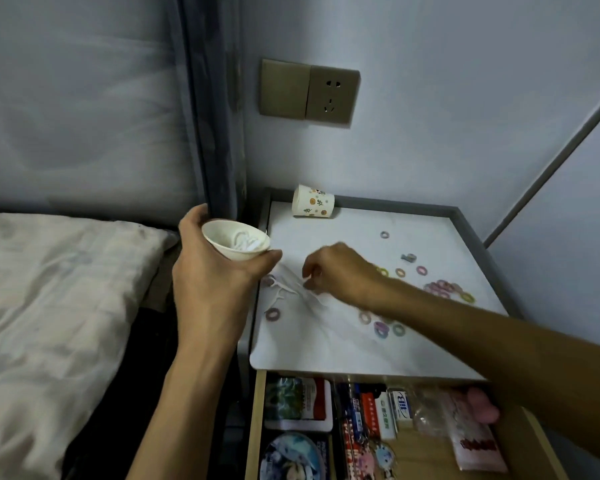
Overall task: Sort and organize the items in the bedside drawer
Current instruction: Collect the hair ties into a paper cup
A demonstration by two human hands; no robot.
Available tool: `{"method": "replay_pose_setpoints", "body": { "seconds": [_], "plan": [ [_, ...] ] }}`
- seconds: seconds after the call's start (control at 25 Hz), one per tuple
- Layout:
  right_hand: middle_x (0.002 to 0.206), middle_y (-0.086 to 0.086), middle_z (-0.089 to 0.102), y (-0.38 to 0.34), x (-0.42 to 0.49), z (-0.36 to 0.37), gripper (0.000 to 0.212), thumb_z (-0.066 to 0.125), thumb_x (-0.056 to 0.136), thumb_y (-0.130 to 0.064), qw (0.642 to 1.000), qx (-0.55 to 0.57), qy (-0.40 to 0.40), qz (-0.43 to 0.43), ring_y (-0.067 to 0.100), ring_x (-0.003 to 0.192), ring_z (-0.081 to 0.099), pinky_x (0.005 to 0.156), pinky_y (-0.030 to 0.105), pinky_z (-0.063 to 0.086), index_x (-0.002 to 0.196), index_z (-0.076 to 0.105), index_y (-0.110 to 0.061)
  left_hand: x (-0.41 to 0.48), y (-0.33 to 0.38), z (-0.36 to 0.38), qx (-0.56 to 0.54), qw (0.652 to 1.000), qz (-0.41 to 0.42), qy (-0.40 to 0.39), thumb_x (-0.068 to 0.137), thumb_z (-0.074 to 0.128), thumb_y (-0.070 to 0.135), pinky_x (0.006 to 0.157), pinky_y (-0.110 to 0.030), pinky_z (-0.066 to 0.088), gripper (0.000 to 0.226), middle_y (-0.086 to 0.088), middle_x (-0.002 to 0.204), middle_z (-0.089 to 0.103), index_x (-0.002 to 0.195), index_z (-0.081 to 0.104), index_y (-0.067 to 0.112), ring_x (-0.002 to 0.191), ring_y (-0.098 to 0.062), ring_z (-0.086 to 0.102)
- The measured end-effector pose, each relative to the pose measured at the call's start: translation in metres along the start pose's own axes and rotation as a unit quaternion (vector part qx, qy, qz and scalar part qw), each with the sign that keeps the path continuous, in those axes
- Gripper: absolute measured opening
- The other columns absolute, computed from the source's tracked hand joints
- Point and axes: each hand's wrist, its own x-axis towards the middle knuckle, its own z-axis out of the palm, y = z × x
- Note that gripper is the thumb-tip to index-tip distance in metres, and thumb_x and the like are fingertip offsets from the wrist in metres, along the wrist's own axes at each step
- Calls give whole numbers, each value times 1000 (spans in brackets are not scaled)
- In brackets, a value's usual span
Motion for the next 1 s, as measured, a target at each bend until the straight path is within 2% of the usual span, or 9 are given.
{"method": "replay_pose_setpoints", "body": {
  "seconds": [0.12,0.28,0.36,0.48,0.6,0.68,0.76,0.88,1.0],
  "plan": [
    [96,11,70,2,-1,31,13,69,87,-20,997,-56,28,45,27,88,66,74,34,55,98,72,-13,0,0,-4,-7,1000,-1,17,60,90,29,90,-26,43,95,3,118,56,140,40,22,110,-16,56],
    [98,12,69,1,-6,39,21,55,88,0,983,-165,62,50,31,88,65,69,33,51,99,69,-11,3,-3,-5,-6,1000,-7,22,59,91,30,94,-31,48,94,-1,120,60,139,42,22,109,-18,58],
    [108,13,64,3,-7,39,23,54,88,3,977,-202,47,45,31,98,62,69,34,45,102,68,-10,2,-2,-4,-5,1000,-7,20,58,92,30,92,-29,47,93,0,120,60,138,43,23,108,-17,58],
    [129,19,48,4,-9,38,26,57,89,0,970,-242,16,37,35,117,48,80,37,44,113,65,-5,0,-1,-5,-7,1000,-9,17,59,91,30,89,-28,46,92,0,120,61,137,44,23,108,-17,58],
    [126,18,50,0,-8,32,26,55,92,-2,979,-199,33,32,33,115,48,81,36,42,117,59,-4,1,-1,-8,-12,1000,-8,20,59,91,31,93,-32,49,93,-1,120,60,138,43,22,109,-18,58],
    [113,14,59,-11,0,27,16,54,94,-7,993,-105,55,21,31,104,55,75,35,44,109,59,-9,0,-1,-10,-16,1000,-10,24,60,91,31,94,-32,49,93,0,120,59,138,43,22,109,-17,58],
    [103,14,64,-24,9,29,7,54,96,-15,998,-42,45,14,33,92,59,73,39,49,100,57,-11,-1,0,-10,-19,999,-8,24,61,90,31,94,-29,48,93,2,122,58,139,42,22,111,-15,56],
    [97,16,66,-33,12,42,11,57,94,-18,998,-35,43,7,35,86,61,70,41,51,98,57,-9,-2,1,-11,-23,999,-10,24,61,90,32,92,-26,46,92,2,124,57,139,42,23,112,-15,56],
    [98,14,65,-30,9,51,13,55,95,-18,996,-55,69,2,35,88,61,64,37,42,98,60,-7,0,0,-12,-20,999,-14,24,61,90,33,92,-27,46,92,4,122,57,139,42,23,112,-15,56]
  ]
}}
